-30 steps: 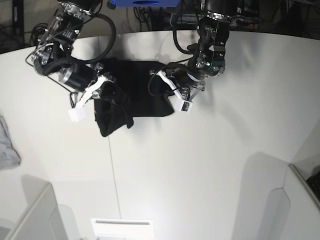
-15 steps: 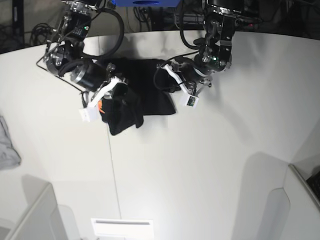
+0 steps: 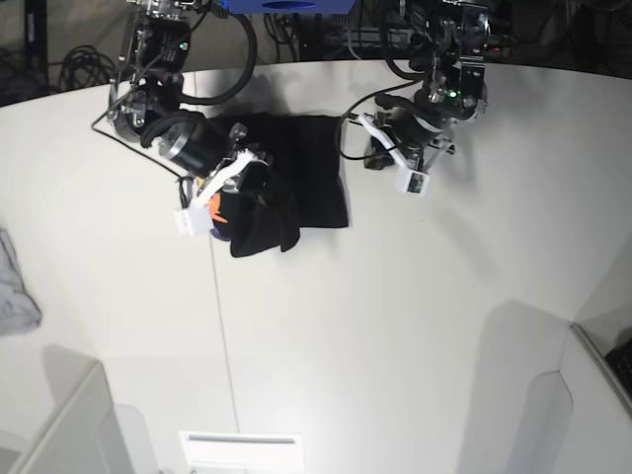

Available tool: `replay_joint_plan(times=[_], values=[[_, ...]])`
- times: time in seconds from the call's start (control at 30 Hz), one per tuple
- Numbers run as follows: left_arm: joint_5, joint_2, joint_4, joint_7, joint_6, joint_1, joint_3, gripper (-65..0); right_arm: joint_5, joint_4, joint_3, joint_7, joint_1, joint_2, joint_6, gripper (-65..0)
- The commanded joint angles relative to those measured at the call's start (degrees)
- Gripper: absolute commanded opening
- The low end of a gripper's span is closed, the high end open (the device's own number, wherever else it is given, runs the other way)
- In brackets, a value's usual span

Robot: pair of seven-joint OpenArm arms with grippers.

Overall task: Fold the T-shirt properly
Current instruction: 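Fold the strip end with the right gripper toward the left gripper, then press the folded bundle with the right gripper while the left gripper withdraws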

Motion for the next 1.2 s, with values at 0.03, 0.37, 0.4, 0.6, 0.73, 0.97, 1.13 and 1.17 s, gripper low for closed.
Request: replay_joint_plan(times=[0.03, 0.37, 0.4, 0.6, 0.73, 0.97, 1.13, 1.17], values=[[-0.73, -0.9, 2.47, -1.0, -0.41, 1.3, -1.4, -65.0, 1.49, 0.7, 0.02, 1.52, 0.7, -0.06, 0.44, -65.0], [-0.73, -1.69, 3.87, -1.0, -0.5, 5.17, -7.03, -65.0, -5.19, 0.62, -0.42, 4.42, 0.08, -0.76, 0.44, -65.0], [-0.73, -1.69, 3.87, -1.0, -0.5, 5.17, -7.12, -65.0, -5.28, 0.62, -0.42, 4.42, -0.18, -1.12, 0.44, -65.0], [-0.73, -1.78, 3.96, -1.0, -0.5, 5.43, -7.21, -65.0, -5.37, 0.62, -0.33, 4.51, -0.36, -1.29, 0.44, -65.0], [-0.82, -1.78, 4.05, -1.0, -0.5, 5.61, -7.21, -65.0, -5.37, 0.53, -0.25, 4.51, -0.44, -1.29, -0.17, -65.0], [-0.82, -1.78, 4.05, -1.0, -0.5, 6.4, -7.29, -65.0, -5.37, 0.53, -0.33, 4.42, -0.44, -1.29, -4.39, -48.2], [-0.82, -1.61, 4.05, -1.0, -0.59, 6.49, -11.16, -65.0, -5.37, 0.53, -0.42, 4.15, -0.44, -1.29, -4.48, -39.6], [-1.61, -1.61, 4.05, -1.0, -0.59, 6.75, -12.3, -65.0, -5.37, 0.53, -0.77, 4.15, -0.44, -1.29, -4.48, -38.9]])
